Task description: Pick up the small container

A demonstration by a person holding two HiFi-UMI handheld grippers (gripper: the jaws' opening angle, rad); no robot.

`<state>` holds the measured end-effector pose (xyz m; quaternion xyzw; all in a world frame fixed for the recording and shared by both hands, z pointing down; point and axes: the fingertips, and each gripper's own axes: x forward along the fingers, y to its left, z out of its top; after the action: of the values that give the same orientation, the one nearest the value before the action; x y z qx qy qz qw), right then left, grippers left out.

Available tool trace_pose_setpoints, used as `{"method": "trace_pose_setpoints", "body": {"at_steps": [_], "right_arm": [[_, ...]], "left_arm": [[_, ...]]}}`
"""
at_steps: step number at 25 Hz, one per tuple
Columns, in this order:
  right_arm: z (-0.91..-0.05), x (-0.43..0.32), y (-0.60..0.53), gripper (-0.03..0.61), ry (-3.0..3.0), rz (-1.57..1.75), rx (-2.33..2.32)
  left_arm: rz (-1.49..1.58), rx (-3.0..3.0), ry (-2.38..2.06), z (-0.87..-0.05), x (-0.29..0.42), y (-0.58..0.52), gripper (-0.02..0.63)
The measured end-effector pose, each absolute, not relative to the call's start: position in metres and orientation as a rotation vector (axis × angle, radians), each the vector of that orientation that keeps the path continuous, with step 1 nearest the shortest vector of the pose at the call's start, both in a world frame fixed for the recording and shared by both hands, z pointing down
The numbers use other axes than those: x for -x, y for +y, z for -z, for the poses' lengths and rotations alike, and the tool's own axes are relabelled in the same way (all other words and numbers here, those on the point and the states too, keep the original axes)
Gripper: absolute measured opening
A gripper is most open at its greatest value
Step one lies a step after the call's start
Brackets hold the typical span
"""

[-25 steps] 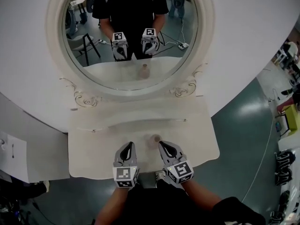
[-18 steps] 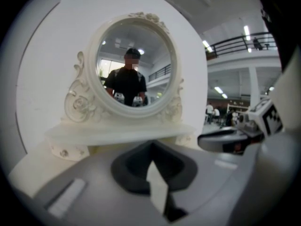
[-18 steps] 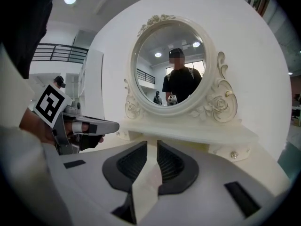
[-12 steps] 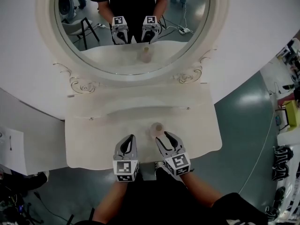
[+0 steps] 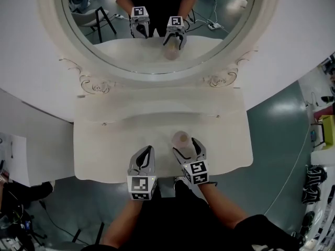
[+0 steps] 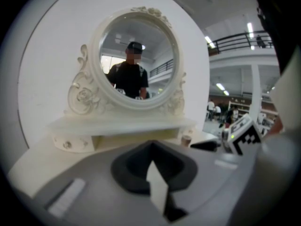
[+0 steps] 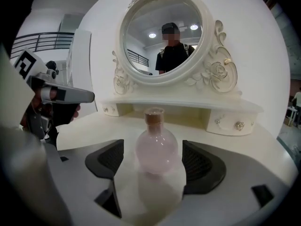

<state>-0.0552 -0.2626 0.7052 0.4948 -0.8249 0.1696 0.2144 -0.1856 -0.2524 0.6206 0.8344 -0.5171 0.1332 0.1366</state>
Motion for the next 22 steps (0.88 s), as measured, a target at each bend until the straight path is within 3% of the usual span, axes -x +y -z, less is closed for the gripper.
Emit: {"method": "trace_pose_setpoints", "body": {"at_steps": [7, 22], "right_arm": [[-0.728, 0.062, -0.28, 0.37, -2.201, -0.494, -1.335], [-0.749, 0.067, -0.303, 0.371, -2.08, -0.499, -1.31]], "left_arm": [[-0.387, -2.372, -1.53, -0.627, 0.197, -0.25, 0.006], [-0.388, -2.341, -1.576, -0.621, 0.217, -0.258, 0.006]]}}
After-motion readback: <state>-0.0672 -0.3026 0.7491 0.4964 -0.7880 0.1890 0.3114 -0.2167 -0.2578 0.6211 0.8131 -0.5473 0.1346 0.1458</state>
